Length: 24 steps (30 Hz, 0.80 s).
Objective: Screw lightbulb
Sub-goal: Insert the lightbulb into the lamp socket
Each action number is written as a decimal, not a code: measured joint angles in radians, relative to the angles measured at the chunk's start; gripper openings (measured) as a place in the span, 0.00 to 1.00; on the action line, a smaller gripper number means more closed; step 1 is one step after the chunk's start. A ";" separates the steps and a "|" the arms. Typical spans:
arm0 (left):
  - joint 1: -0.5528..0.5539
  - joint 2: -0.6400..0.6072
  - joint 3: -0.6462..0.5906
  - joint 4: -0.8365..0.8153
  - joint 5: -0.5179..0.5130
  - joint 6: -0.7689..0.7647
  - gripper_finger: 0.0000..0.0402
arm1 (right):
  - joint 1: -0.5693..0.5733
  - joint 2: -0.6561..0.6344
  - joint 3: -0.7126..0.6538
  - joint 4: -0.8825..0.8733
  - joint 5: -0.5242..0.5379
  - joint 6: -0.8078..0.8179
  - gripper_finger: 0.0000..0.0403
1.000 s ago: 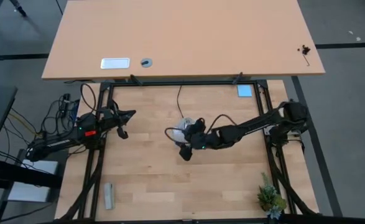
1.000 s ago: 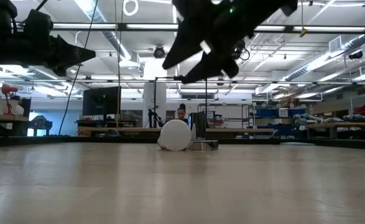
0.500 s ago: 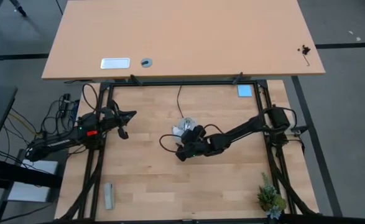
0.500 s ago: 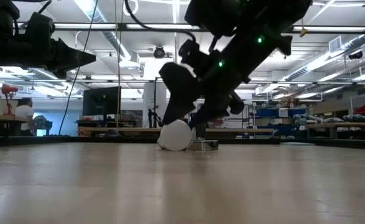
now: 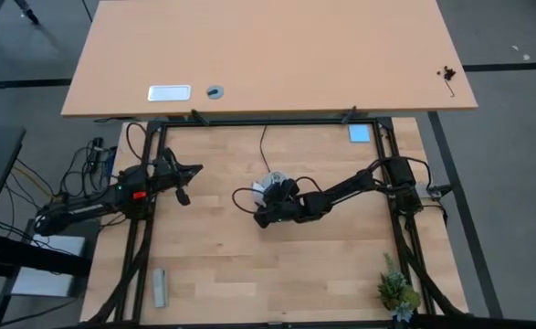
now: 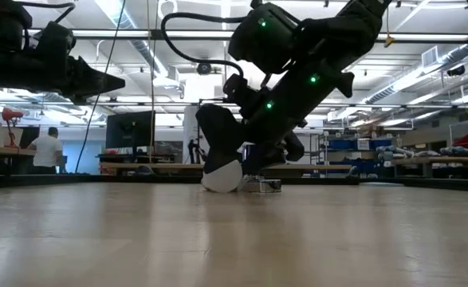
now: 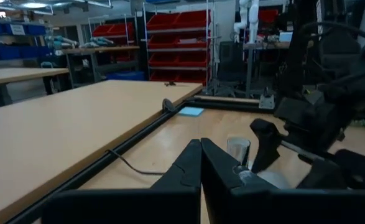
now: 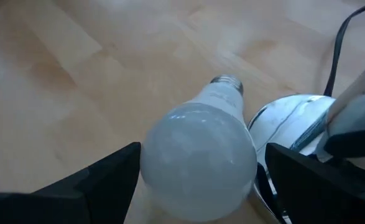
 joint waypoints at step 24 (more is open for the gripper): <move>0.000 0.214 0.040 0.004 0.165 0.055 0.01 | -0.019 -0.083 0.011 0.006 -0.207 -0.098 0.71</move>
